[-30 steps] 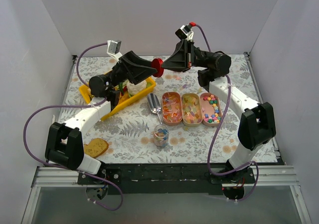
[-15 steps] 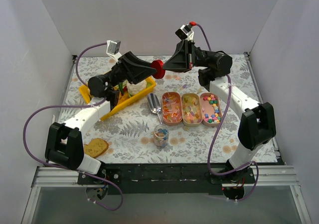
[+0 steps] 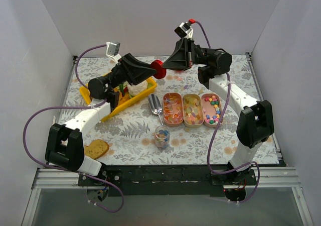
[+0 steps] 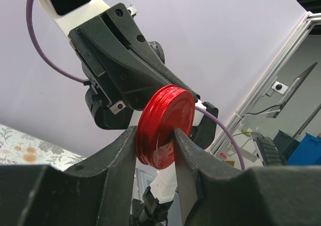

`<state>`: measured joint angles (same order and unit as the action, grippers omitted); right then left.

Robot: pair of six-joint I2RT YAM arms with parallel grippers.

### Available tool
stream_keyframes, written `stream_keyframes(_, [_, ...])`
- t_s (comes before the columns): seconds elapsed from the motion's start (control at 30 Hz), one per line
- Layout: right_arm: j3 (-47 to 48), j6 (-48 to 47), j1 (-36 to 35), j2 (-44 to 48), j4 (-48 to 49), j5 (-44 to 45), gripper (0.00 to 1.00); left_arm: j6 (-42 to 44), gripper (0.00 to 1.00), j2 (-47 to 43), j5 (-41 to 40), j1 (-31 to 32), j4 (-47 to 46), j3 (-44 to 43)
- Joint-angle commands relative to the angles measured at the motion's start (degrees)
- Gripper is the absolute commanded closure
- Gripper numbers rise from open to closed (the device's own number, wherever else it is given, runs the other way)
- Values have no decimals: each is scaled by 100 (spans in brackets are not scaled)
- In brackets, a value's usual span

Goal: Pack the candies
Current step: Pick up the bottle lid at the center of the board.

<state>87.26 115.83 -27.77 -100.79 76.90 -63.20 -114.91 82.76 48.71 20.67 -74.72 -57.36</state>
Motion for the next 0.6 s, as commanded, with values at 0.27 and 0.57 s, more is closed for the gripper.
stream_keyframes(0.27, [-640,810,8,24,3164,484,83,-4021,100,-445,113,104,-1159,190])
stream_keyframes(0.57, [-693,853,8,25,3155,616,70,-4083,100,-454,33,104,-1282,102])
